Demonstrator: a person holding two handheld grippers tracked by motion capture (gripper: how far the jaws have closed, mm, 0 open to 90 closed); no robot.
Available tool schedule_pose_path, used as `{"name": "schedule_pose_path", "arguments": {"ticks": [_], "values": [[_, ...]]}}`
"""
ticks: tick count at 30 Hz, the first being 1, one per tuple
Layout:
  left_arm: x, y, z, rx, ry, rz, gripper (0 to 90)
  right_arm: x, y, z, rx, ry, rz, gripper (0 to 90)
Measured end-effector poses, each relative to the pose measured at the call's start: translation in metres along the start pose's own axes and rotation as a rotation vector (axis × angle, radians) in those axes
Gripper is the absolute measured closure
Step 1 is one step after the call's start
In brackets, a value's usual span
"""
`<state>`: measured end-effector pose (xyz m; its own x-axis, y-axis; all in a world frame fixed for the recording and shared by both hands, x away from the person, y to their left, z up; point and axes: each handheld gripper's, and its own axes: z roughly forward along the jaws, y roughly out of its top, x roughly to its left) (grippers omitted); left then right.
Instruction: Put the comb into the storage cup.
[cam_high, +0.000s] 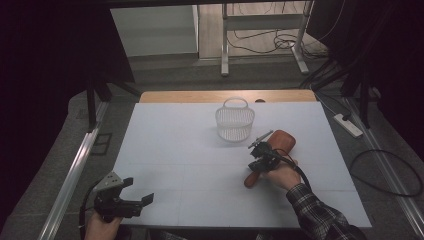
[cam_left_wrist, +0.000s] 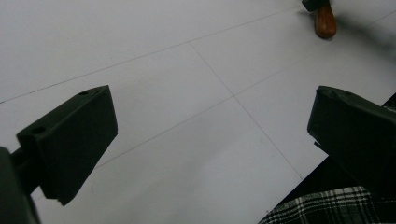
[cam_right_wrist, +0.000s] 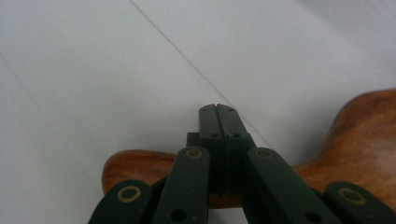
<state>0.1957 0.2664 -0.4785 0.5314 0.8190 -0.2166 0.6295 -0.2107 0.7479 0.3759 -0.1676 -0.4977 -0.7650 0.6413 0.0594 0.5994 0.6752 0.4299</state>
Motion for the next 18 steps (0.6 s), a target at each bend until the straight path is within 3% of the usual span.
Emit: {"name": "schedule_pose_path", "arguments": {"ticks": [18], "values": [[0.0, 0.001, 0.001, 0.005, 0.001, 0.002, 1.5, -0.006, -0.03, -0.02, -0.001, 0.008, 0.043, 89.7]]}}
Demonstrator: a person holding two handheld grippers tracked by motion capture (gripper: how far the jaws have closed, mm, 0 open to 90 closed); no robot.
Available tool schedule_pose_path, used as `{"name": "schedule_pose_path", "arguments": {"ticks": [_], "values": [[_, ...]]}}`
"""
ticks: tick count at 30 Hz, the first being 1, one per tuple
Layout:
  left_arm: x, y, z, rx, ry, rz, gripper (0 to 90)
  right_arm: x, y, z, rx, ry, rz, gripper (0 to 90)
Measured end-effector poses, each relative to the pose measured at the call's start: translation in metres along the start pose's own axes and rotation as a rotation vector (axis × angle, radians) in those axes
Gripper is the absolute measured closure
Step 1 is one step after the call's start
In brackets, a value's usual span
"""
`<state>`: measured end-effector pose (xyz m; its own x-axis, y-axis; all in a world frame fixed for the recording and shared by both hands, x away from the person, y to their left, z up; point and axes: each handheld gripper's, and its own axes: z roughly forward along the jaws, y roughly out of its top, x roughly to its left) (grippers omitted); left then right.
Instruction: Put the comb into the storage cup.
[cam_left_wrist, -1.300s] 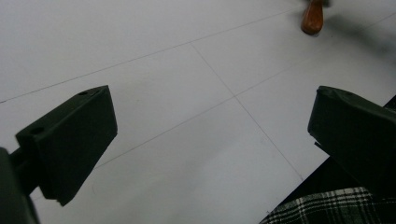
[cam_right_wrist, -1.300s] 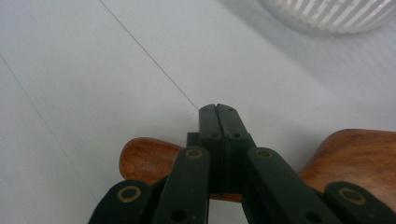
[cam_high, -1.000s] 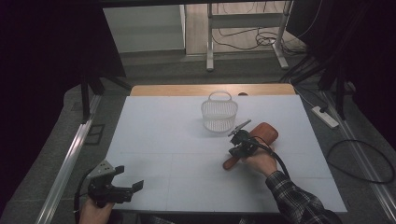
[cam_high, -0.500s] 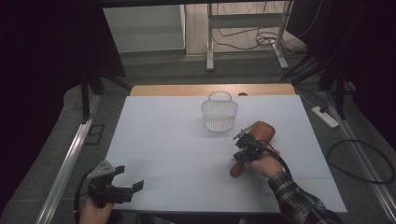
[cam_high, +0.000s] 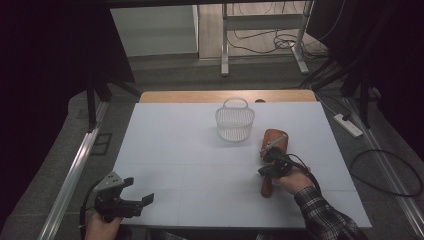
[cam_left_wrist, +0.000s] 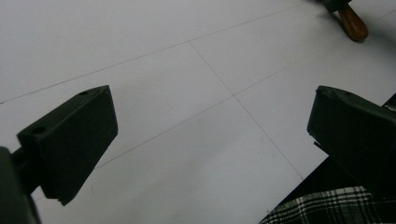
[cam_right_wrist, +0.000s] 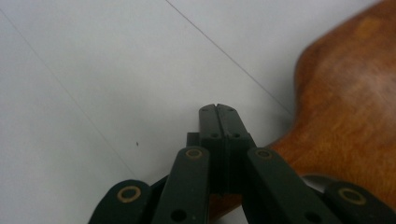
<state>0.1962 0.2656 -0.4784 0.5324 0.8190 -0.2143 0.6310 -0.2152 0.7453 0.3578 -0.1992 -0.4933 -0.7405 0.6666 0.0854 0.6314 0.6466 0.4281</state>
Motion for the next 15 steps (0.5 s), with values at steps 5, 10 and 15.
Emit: {"name": "schedule_pose_path", "arguments": {"ticks": [5, 10, 15], "values": [[0.0, 0.0, 0.0, 0.001, 0.001, 0.0, 1.5, -0.004, -0.009, -0.005, -0.002, -0.006, 0.013, 89.7], [0.0, 0.0, 0.0, -0.002, 0.003, -0.001, 1.5, -0.01, -0.018, -0.011, -0.002, -0.012, 0.025, 89.7], [0.0, 0.0, 0.0, -0.002, 0.002, -0.004, 1.6, -0.016, -0.027, -0.017, -0.006, -0.02, 0.046, 89.7]]}}
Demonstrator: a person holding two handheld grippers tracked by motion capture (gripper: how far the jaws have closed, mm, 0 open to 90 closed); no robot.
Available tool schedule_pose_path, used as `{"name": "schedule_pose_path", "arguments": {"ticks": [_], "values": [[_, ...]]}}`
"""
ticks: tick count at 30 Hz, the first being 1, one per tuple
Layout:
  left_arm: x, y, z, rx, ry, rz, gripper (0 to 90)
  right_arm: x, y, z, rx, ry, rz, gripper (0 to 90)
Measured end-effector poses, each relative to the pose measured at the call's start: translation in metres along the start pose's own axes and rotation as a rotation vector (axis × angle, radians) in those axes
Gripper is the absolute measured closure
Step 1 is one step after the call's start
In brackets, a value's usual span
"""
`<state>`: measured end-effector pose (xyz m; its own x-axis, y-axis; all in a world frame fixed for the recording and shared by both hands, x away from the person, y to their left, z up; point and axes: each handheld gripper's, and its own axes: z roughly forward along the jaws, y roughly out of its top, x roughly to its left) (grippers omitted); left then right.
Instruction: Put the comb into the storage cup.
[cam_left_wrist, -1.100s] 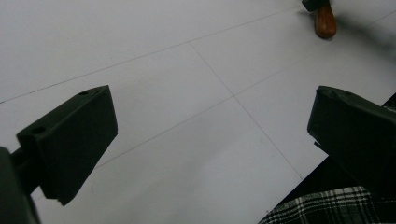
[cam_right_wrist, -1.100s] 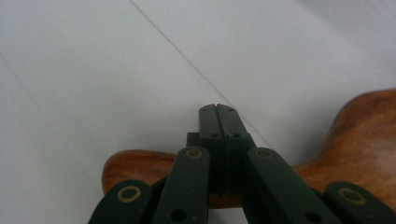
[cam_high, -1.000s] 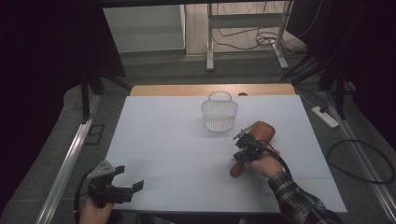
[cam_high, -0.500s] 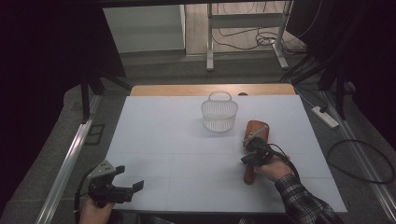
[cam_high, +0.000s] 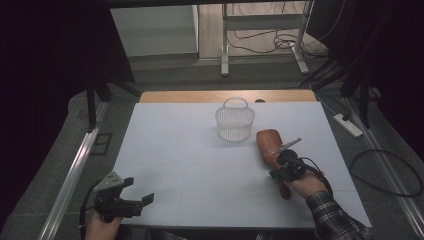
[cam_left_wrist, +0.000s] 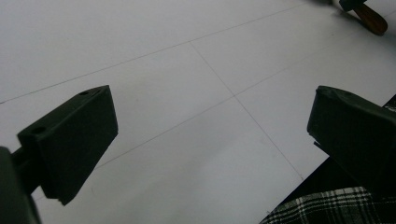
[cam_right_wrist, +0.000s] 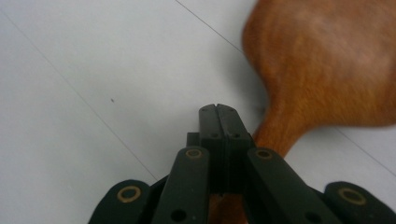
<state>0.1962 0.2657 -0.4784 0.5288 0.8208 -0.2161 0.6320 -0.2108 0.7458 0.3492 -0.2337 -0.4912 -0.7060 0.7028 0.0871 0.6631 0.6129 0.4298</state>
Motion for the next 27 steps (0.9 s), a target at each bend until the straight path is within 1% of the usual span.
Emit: {"name": "schedule_pose_path", "arguments": {"ticks": [5, 9, 15, 19, 21, 23, 27], "values": [[0.0, 0.0, 0.0, -0.001, 0.003, -0.001, 1.5, -0.009, -0.007, -0.006, -0.004, -0.019, 0.017, 89.7], [0.0, 0.0, 0.0, 0.0, 0.002, -0.002, 1.6, -0.013, -0.01, -0.008, -0.008, -0.022, 0.03, 89.7], [0.0, 0.0, 0.0, 0.0, 0.002, -0.003, 1.6, -0.021, -0.017, -0.013, -0.009, -0.048, 0.043, 89.7], [0.0, 0.0, 0.0, 0.001, 0.003, -0.004, 1.6, -0.026, -0.02, -0.015, -0.014, -0.054, 0.056, 89.7], [0.0, 0.0, 0.0, 0.001, 0.003, -0.004, 1.6, -0.027, -0.021, -0.016, -0.015, -0.055, 0.063, 89.7], [0.0, 0.0, 0.0, 0.0, 0.002, -0.005, 1.6, -0.028, -0.022, -0.016, -0.013, -0.055, 0.06, 89.7], [0.001, 0.0, 0.0, -0.002, 0.001, -0.006, 1.6, -0.026, -0.022, -0.016, -0.012, -0.058, 0.061, 89.7]]}}
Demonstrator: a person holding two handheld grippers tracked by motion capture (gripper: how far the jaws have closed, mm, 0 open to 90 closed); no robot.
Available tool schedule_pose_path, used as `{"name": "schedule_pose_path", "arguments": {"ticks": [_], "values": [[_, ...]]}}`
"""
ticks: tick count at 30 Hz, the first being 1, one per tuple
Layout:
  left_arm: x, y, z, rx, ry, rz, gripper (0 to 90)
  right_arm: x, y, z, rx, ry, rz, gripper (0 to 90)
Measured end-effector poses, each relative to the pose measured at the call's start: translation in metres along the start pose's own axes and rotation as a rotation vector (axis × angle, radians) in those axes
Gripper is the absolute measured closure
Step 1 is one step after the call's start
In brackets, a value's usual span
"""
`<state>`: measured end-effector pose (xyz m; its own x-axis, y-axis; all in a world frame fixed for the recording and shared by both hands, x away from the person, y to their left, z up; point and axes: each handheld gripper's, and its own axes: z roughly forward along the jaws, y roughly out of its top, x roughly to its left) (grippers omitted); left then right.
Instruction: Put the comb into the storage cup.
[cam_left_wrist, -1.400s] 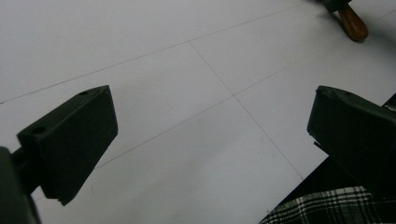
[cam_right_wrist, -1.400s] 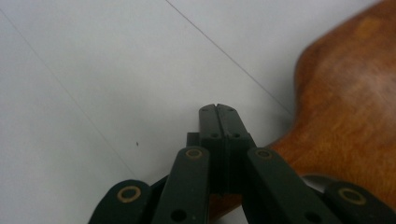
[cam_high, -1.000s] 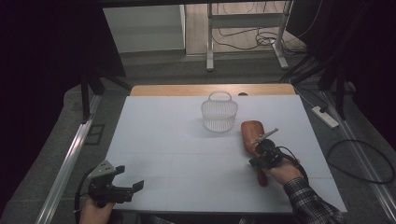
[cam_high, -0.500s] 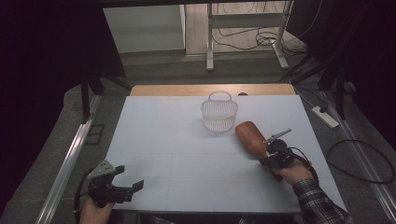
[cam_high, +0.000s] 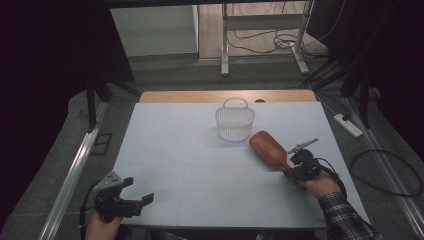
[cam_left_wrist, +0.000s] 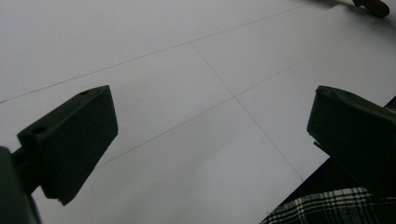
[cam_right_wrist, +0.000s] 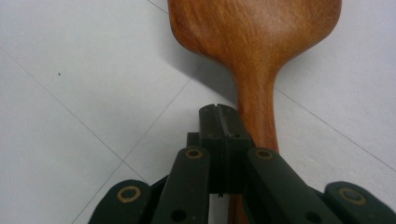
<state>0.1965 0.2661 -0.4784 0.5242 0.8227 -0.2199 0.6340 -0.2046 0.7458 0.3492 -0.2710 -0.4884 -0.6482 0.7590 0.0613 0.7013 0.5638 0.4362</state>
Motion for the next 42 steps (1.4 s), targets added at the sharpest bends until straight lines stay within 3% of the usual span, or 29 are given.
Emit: {"name": "schedule_pose_path", "arguments": {"ticks": [4, 15, 20, 21, 27, 29, 30, 33, 37, 42], "values": [[0.0, 0.0, 0.0, 0.001, 0.0, 0.001, 1.5, 0.003, 0.001, -0.002, -0.005, 0.007, 0.001, 89.4], [0.0, 0.0, 0.0, 0.003, 0.0, 0.002, 1.6, 0.02, 0.008, -0.012, -0.066, -0.024, -0.052, 72.7], [0.0, 0.0, 0.0, 0.004, 0.0, 0.002, 1.6, 0.022, 0.009, -0.016, -0.088, -0.037, -0.053, 60.2], [0.0, 0.0, 0.0, 0.004, 0.0, 0.002, 1.7, 0.022, 0.01, -0.018, -0.097, -0.05, -0.057, 53.3], [0.0, 0.0, 0.0, 0.005, 0.001, 0.003, 1.7, 0.02, 0.014, -0.021, -0.096, -0.058, -0.053, 37.8], [0.0, 0.0, 0.001, 0.006, 0.001, 0.003, 1.7, 0.019, 0.015, -0.021, -0.092, -0.068, -0.047, 33.7], [0.0, 0.0, 0.001, 0.006, 0.001, 0.003, 1.7, 0.017, 0.015, -0.021, -0.087, -0.093, -0.042, 27.0], [0.0, 0.0, 0.001, 0.006, 0.001, 0.003, 1.7, 0.013, 0.016, -0.021, -0.093, -0.111, -0.031, 23.8], [0.0, 0.0, 0.001, 0.006, 0.001, 0.003, 1.8, 0.005, 0.016, -0.02, -0.117, -0.104, 0.004, 8.0], [0.0, 0.0, 0.001, 0.007, 0.001, 0.003, 1.7, 0.001, 0.016, -0.017, -0.137, -0.104, 0.023, 0.0]]}}
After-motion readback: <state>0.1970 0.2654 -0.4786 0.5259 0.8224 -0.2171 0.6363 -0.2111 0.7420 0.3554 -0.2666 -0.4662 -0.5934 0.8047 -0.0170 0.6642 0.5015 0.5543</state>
